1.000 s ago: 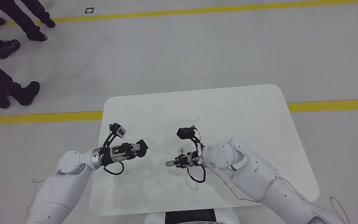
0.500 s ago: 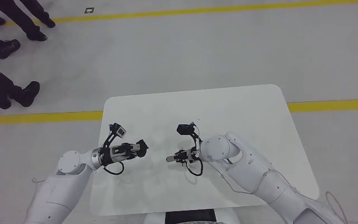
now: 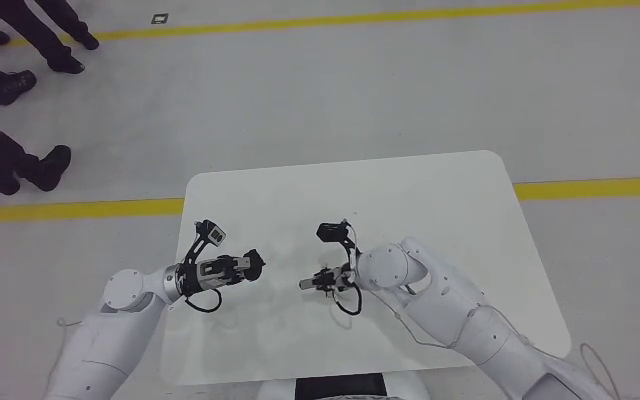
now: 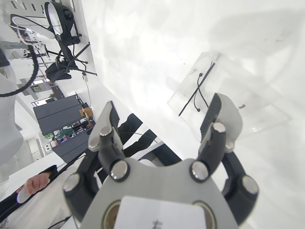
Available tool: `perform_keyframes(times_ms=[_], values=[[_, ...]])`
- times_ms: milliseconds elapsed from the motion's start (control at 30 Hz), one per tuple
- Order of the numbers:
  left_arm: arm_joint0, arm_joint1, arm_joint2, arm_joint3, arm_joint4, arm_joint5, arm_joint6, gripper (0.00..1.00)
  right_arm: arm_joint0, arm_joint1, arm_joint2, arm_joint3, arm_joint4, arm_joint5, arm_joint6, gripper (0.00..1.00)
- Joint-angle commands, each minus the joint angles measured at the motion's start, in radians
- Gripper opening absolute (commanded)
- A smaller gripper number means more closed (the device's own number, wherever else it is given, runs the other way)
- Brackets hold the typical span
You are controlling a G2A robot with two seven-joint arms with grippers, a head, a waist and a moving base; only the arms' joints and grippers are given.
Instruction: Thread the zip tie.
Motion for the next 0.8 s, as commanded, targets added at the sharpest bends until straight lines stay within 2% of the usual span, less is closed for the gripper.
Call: perform_keyframes(times_ms=[0, 467, 767], values=[[0.000, 0.000, 0.000, 0.000, 0.000, 0.000, 0.000, 0.00, -0.001, -0.002, 0.005, 0.008, -0.001, 0.000, -0.002, 0.34], [0.000, 0.000, 0.000, 0.000, 0.000, 0.000, 0.000, 0.00, -0.041, -0.023, 0.052, 0.025, -0.078, 0.000, 0.021, 0.32], [0.000, 0.000, 0.000, 0.000, 0.000, 0.000, 0.000, 0.00, -0.049, -0.052, 0.079, 0.057, -0.136, 0.000, 0.041, 0.28]])
